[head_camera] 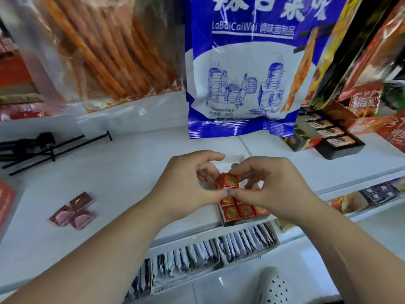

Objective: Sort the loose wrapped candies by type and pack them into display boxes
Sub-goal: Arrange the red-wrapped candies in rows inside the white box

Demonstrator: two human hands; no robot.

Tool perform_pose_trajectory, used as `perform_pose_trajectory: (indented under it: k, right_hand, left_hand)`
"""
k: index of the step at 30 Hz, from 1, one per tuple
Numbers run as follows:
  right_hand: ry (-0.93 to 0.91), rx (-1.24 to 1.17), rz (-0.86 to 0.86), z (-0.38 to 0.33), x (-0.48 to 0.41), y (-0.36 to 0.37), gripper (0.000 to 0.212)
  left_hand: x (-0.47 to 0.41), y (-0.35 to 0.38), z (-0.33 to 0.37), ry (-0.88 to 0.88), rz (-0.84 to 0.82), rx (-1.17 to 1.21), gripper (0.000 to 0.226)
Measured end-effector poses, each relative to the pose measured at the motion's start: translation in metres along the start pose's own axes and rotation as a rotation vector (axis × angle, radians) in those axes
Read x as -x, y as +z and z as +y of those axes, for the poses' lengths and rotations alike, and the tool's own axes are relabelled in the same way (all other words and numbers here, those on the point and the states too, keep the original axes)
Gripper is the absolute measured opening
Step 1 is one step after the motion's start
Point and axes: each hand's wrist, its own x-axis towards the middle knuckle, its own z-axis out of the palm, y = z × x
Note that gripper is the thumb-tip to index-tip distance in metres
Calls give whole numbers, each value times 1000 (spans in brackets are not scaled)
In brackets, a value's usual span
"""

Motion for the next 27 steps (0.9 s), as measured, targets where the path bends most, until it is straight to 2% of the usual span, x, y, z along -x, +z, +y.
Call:
perform_pose_trajectory:
  k: [5, 12, 14, 16, 18, 20, 23, 27]
  right_hand:
    - [12, 15, -39, 14, 0, -23, 30]
    - [56, -64, -107, 27, 3, -38, 29]
    - [82, -68, -116, 32, 2, -40, 30]
    - [97, 4, -86, 40, 0, -41, 30]
    - [100, 112, -43, 49, -3, -42, 28]
    - [108, 166, -15, 55, -6, -43, 28]
    - [99, 217, -24, 57, -11, -38, 27]
    - [96, 255, -79, 55, -22, -26, 27]
  left_hand:
    - [-14, 21, 5, -32, 23, 76, 52]
    - [-17, 34, 8, -36, -30, 50, 54]
    - [-18, 34, 6, -43, -55, -22, 57]
    - [-18, 31, 5, -82, -97, -220, 66]
    - [-17, 28, 3, -145, -163, -471, 85]
    - [-14, 27, 0, -198, -202, -612, 106]
    - [-10, 27, -6, -227, -224, -665, 117]
    - [-5, 24, -12, -237, -243, -621, 119]
